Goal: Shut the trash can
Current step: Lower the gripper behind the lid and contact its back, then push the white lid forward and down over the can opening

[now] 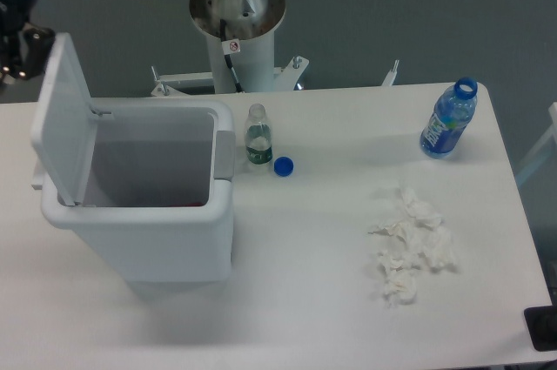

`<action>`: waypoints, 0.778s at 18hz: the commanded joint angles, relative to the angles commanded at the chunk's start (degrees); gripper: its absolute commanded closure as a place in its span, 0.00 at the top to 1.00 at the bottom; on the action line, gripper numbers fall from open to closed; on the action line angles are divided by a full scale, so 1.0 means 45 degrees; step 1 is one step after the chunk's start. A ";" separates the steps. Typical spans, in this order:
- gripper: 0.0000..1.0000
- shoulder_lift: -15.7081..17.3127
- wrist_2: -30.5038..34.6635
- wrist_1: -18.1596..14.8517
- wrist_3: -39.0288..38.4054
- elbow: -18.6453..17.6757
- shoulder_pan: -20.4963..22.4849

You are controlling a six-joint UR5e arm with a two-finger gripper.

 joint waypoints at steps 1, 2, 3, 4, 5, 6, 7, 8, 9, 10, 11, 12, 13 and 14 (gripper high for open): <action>1.00 0.0000 0.0176 0.0000 0.0000 0.0000 0.0175; 1.00 0.0000 0.0274 0.0000 0.0019 0.0000 0.0235; 1.00 0.0000 0.0372 0.0000 0.0116 -0.0019 0.0313; 1.00 0.0020 0.0566 -0.0019 0.0311 -0.0020 0.0410; 1.00 0.0020 0.0800 -0.0020 0.0428 -0.0039 0.0469; 1.00 0.0039 0.0957 -0.0020 0.0468 -0.0097 0.0586; 1.00 0.0039 0.0998 -0.0020 0.0469 -0.0156 0.0761; 1.00 0.0039 0.1017 -0.0020 0.0527 -0.0156 0.0821; 1.00 0.0039 0.1056 -0.0039 0.0624 -0.0176 0.0841; 1.00 0.0039 0.1192 -0.0020 0.0722 -0.0214 0.0918; 1.00 0.0039 0.1290 -0.0020 0.0742 -0.0234 0.0938; 1.00 0.0039 0.1330 -0.0020 0.0742 -0.0254 0.0958; 1.00 0.0039 0.1349 -0.0039 0.0742 -0.0273 0.0977; 1.00 0.0020 0.1369 -0.0039 0.0742 -0.0273 0.1016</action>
